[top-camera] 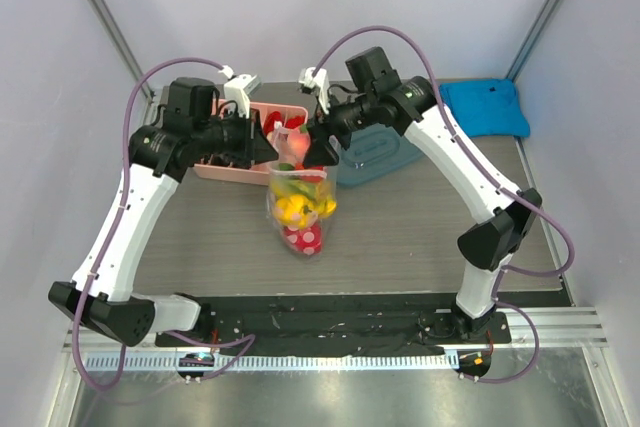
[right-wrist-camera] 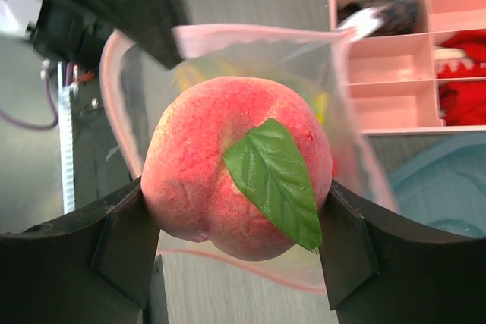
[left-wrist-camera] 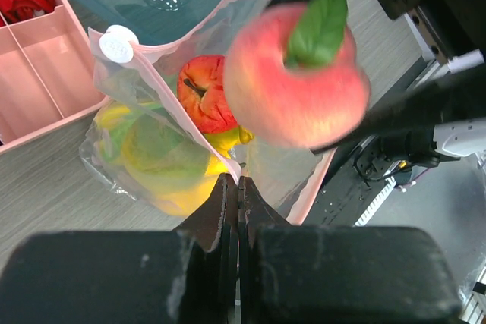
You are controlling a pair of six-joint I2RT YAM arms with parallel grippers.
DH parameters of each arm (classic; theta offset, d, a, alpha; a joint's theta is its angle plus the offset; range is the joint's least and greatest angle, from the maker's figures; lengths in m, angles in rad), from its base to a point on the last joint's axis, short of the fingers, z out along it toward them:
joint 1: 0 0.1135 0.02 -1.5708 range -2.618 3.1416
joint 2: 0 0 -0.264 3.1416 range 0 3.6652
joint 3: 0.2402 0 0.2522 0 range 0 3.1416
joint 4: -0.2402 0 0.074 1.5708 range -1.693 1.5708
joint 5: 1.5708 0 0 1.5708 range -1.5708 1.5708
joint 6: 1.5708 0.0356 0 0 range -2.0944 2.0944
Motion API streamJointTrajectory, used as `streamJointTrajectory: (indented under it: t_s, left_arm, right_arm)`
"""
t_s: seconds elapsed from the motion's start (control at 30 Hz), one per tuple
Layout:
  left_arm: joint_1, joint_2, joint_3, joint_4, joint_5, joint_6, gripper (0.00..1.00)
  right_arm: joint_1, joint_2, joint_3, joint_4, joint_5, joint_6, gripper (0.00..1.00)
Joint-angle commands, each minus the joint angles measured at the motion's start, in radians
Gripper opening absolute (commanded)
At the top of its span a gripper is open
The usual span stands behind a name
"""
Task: Place the food in the zip-top bag and seal the zipper
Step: Place the fake fruit in the zipper food storage bag.
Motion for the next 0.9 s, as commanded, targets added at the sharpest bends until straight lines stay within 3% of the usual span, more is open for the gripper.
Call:
streamJointTrajectory:
  t_s: [0.0,0.07,0.23,0.37,0.57,0.67,0.87]
  left_arm:
    - [-0.004,-0.046,-0.010,0.086,0.020,0.007,0.00]
    - [-0.007,-0.049,-0.015,0.092,0.020,0.004,0.00]
    - [-0.006,-0.060,-0.033,0.100,0.019,0.001,0.00]
    - [-0.007,-0.072,-0.055,0.117,0.066,0.017,0.00]
    - [-0.009,-0.109,-0.096,0.166,0.103,0.039,0.00]
    - [-0.009,-0.108,-0.090,0.161,0.092,0.042,0.00]
    - [-0.009,-0.111,-0.094,0.160,0.089,0.044,0.00]
  right_arm:
    - [0.041,-0.004,0.122,-0.232,-0.047,-0.196,0.88]
    - [0.054,-0.001,0.130,-0.280,-0.014,-0.235,1.00]
    - [0.060,-0.013,0.165,-0.285,0.028,-0.206,1.00]
    - [0.060,-0.058,0.110,-0.195,0.042,-0.151,1.00]
    - [-0.055,-0.072,0.069,0.091,0.143,0.121,0.94]
    - [-0.093,0.000,0.158,0.062,0.164,0.187,0.86]
    - [-0.092,0.033,0.117,0.034,0.152,0.184,0.83]
